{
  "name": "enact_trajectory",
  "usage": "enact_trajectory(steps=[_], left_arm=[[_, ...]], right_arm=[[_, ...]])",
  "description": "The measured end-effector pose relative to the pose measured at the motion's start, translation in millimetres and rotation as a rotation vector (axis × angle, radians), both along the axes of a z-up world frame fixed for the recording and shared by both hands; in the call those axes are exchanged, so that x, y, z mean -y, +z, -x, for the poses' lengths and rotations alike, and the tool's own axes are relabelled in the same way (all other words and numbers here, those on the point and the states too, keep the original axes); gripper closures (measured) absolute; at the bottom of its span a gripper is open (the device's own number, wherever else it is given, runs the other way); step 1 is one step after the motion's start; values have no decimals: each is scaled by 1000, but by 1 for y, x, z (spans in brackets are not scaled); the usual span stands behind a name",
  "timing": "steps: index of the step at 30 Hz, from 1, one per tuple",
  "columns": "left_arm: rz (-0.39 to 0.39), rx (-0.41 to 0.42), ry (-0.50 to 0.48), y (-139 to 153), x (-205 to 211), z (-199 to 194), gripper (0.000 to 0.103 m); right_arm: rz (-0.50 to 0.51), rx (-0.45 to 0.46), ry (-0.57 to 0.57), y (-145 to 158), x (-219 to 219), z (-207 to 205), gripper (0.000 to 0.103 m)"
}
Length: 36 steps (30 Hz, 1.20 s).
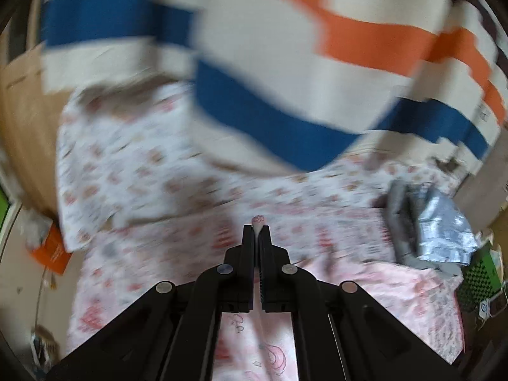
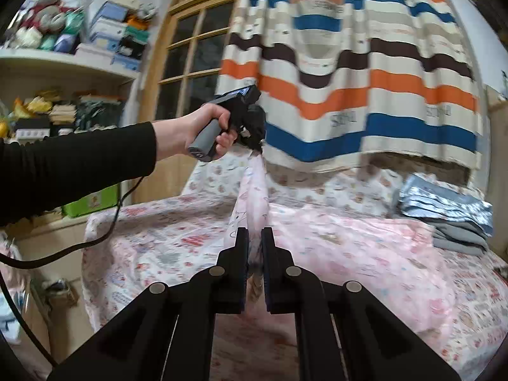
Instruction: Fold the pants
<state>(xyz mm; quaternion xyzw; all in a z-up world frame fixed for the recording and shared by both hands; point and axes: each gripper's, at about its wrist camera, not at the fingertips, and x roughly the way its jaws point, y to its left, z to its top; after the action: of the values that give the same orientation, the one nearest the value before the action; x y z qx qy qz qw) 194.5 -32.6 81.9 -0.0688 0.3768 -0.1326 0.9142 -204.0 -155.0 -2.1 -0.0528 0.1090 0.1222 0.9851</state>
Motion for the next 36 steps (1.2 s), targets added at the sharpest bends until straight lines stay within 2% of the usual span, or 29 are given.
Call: enact_trajectory(steps=[3,10,16,23,32,33,34,35,36], left_arm=[[20,21,-63,7,48,-2,101],[18,20,-222,2,167,-1,101],[18,-1,-326,-7,248,8,101],[0,-37,-413,-26,312,19,101],[14,-68,-473,-37,349,24,101],[8,-68,-476,-38,350,25,99],[1,-60,-475,-38,350,27,94],[-3,-47,-479,-37,349,28,82],[-6,-28,-481,-35,346,30,73]], right_arm=[[-32,-7,-78,2,25,3,95],[-86,-48,-235,-2,85,16,95],[-92,-73,-286,-9,108,29,95],[-100,-80,-328,-14,126,39,95],[-121,-120,-357,-22,139,40,95],[-114,-117,-363,-23,138,40,95],[-107,-114,-370,-23,137,40,95],[-99,-116,-382,-24,137,39,90],[-95,-119,-390,-23,137,38,80]])
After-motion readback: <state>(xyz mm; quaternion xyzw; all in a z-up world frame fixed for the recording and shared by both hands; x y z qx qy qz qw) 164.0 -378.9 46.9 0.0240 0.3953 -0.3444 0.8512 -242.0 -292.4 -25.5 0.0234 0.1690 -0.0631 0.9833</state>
